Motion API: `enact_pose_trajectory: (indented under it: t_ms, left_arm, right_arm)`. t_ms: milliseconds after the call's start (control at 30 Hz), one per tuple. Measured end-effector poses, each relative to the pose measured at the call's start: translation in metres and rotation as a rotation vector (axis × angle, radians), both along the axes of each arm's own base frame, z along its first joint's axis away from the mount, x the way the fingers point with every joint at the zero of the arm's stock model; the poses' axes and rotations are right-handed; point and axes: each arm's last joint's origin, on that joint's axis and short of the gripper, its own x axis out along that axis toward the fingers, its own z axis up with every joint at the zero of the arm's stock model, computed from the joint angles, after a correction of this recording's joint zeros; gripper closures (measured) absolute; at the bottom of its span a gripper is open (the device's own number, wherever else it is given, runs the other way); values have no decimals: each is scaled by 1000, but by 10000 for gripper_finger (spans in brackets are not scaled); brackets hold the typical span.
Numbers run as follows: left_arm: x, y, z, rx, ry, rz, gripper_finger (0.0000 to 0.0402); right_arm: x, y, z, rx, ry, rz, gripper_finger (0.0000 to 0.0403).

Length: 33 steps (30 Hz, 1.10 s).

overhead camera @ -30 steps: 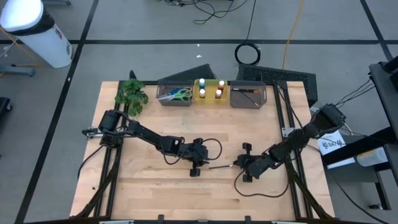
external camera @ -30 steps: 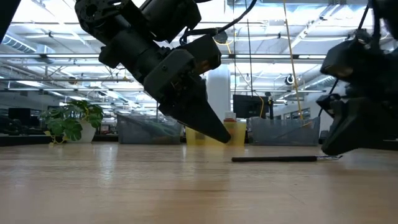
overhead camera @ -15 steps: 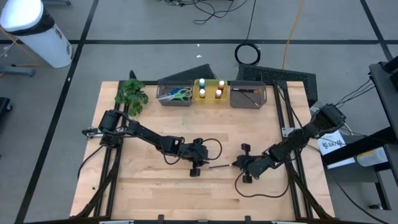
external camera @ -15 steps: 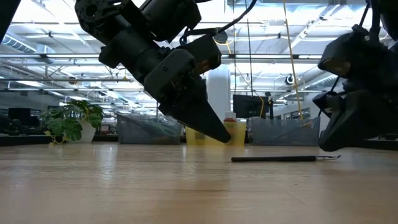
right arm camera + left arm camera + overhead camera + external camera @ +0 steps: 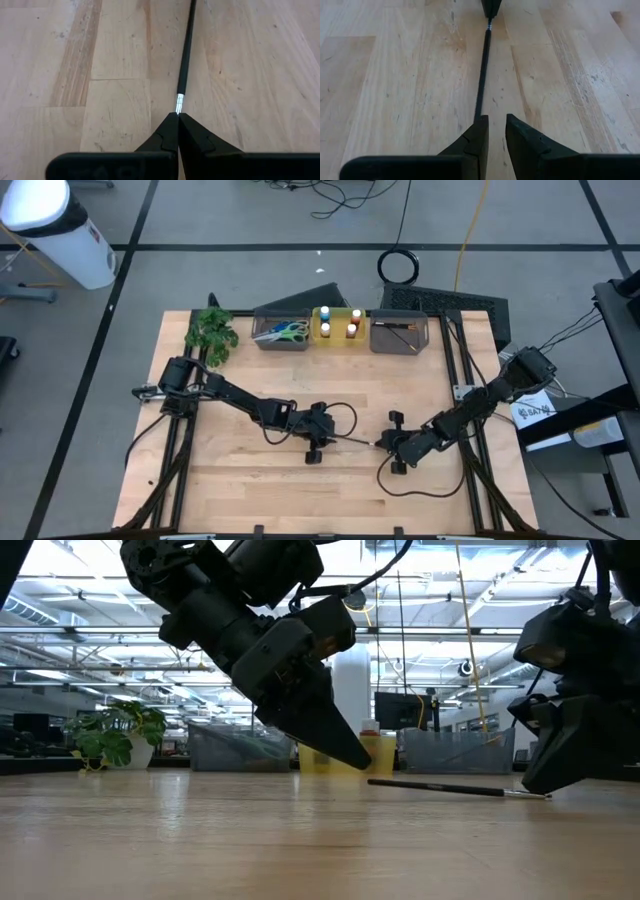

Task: Pick & Place Paint Supplies
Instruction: Put the silver paintbrush into the right black bin

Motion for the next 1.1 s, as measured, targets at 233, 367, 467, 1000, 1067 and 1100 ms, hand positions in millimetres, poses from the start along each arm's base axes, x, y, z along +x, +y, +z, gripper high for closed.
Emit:
enact_pose_trajectory:
  t_ms: [233, 367, 467, 1000, 1067, 1100]
  left_arm:
    - [3, -1, 4, -34, -50, 69, 323]
    - [3, 0, 4, -15, -55, 101, 290]
    - [3, 3, 4, 48, -67, 168, 249]
    - [8, 20, -4, 158, -68, 35, 160]
    - [10, 23, -8, 157, -68, 43, 160]
    - [10, 24, -9, 157, -67, 46, 160]
  right_arm:
    - [0, 0, -2, -4, 5, 0, 403]
    - [-2, -1, -4, 0, 11, -11, 403]
    - [-4, -2, -5, 1, 15, -15, 403]
    - [-5, -3, -7, -2, 25, -12, 403]
    - [-5, -3, -7, -4, 26, -10, 403]
    - [-5, -3, -7, -4, 26, -10, 403]
